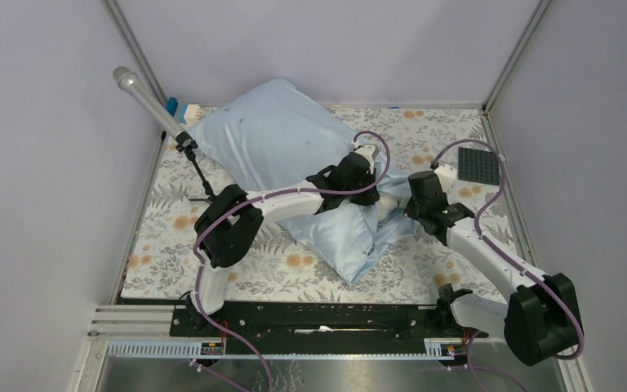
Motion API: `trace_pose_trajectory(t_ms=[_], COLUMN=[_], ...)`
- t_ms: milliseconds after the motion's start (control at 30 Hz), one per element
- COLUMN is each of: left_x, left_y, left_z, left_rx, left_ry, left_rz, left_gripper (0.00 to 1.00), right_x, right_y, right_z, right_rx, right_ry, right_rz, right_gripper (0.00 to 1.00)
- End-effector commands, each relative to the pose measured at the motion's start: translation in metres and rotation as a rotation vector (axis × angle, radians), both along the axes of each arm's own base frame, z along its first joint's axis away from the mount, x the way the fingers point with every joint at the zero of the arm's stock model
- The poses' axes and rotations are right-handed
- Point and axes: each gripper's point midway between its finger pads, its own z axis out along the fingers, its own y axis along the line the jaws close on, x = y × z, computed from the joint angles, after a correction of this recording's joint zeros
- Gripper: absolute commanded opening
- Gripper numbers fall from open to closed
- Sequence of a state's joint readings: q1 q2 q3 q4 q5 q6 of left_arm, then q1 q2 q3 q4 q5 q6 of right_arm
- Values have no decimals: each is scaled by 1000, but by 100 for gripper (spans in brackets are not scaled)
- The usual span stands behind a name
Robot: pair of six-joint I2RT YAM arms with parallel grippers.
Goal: Put the pillow into the pillowcase
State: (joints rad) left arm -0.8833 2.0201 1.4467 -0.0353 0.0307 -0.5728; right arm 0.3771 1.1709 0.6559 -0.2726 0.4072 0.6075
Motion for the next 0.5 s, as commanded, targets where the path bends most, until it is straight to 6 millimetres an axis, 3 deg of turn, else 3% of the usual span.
trace_pose_trajectory(t_ms=[0,167,233,333,400,467], left_x=[-4,-22,-30,-39,-37,-33], left_y=[10,-4,-12,-23,-21,-14], left_z=[5,5,1,-3,2,22], left_rx=[27,20,15,12,19,2], left_ry=[20,26,40,53,60,38], left_rz=[-27,-70,-101,-150,-147,-117], left_gripper=[0,0,0,0,0,2], right_x=[37,59,68,78,80,79], right_y=[12,36,52,75,78,75], right_z=[99,159,172,178,166,147], right_rx=[53,135,189,277,285,281], right_ry=[-236,-355,-384,-406,-381,-340], right_rz=[39,122,169,237,236,221], right_gripper=[0,0,0,0,0,0])
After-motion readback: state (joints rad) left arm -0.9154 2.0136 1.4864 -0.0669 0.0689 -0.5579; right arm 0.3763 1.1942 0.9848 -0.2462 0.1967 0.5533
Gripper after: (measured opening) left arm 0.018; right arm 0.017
